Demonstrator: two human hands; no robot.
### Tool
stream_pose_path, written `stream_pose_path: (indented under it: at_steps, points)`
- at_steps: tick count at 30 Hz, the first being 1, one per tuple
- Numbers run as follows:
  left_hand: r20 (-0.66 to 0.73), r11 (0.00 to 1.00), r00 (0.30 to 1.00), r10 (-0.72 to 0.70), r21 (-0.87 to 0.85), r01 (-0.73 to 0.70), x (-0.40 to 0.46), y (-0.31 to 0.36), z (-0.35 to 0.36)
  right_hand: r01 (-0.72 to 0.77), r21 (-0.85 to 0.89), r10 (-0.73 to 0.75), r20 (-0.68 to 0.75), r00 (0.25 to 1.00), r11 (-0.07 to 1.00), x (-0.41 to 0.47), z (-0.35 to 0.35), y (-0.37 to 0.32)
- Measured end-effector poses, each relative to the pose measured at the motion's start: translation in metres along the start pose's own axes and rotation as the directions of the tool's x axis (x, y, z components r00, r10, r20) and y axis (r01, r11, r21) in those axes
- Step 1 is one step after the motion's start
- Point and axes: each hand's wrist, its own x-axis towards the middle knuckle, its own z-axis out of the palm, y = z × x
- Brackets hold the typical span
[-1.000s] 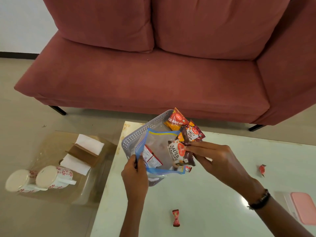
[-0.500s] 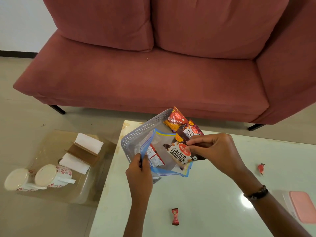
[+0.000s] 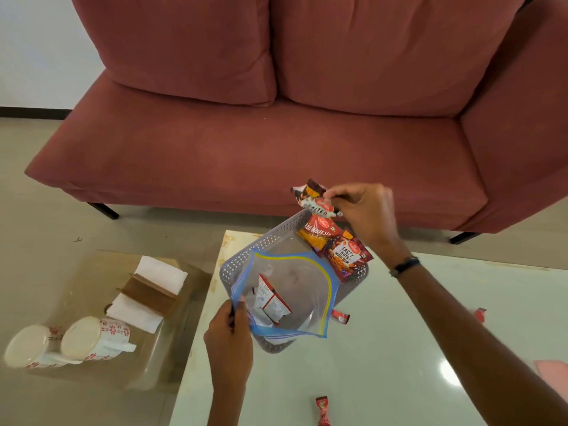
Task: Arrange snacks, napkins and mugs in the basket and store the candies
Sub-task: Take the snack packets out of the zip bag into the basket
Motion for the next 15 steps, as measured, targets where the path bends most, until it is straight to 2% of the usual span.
stream_pose_path:
  at_steps: [5, 8, 10, 15]
  points:
    - [0.035, 1.0, 0.999, -0.003, 0.003, 0.003, 0.001, -0.009, -0.003, -0.183, -0.146, 0.199, 0.103, 0.975, 0.972, 0.006, 0.063, 0.074]
    - [0.063, 1.0, 0.998, 0.01, -0.011, -0.009, 0.005, -0.016, -0.003, -0.308, -0.108, 0.321, 0.13, 0.938, 0.945, 0.007, 0.09, 0.104]
    - [0.077, 0.999, 0.997, 0.003, -0.04, 0.0, 0.008, -0.018, -0.003, -0.338, -0.08, 0.347, 0.173, 0.922, 0.938, 0.011, 0.102, 0.115]
    - [0.087, 0.994, 0.996, 0.0, -0.109, 0.01, 0.012, -0.017, -0.004, -0.404, -0.152, 0.43, 0.23, 0.873, 0.902, 0.021, 0.119, 0.143]
